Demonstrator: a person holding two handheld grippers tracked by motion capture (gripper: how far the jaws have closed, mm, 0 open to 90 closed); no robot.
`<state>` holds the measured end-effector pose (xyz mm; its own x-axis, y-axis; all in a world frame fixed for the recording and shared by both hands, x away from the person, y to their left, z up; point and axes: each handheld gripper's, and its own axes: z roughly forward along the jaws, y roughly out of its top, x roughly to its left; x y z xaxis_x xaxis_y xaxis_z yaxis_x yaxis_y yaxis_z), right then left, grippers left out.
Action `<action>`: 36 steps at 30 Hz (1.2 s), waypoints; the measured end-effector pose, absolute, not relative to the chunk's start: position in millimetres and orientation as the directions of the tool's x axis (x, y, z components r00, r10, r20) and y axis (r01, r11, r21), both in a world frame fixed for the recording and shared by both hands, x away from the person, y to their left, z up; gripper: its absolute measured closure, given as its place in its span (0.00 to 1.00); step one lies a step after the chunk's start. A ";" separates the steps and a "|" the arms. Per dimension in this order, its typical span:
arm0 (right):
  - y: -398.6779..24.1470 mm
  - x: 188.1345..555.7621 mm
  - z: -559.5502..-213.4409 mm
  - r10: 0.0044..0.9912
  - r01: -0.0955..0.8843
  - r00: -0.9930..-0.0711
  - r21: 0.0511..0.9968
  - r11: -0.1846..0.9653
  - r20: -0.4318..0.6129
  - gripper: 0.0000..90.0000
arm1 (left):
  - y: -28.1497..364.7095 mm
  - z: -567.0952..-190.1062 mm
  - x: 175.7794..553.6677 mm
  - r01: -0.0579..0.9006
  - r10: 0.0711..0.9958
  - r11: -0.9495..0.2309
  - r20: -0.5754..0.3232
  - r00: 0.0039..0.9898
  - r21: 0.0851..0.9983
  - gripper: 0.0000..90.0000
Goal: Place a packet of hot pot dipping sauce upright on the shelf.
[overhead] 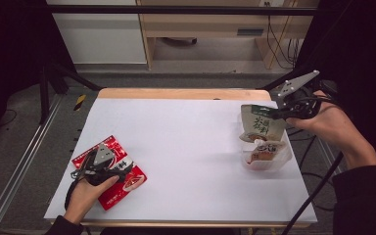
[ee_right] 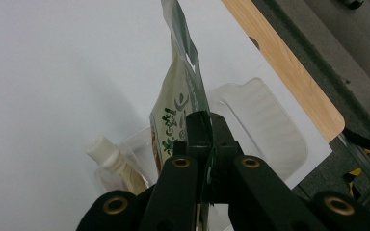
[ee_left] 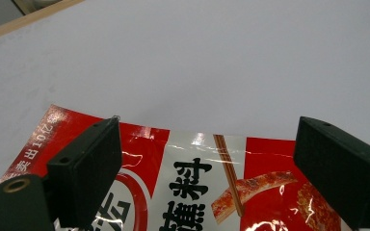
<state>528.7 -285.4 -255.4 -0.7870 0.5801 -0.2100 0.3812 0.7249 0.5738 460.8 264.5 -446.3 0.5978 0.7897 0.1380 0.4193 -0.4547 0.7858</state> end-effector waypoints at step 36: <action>-297.1 531.2 -290.0 0.595 0.414 -0.789 0.581 0.701 -0.155 1.00 | 263.1 -448.4 461.5 0.425 0.783 -0.463 0.134 0.608 0.777 0.11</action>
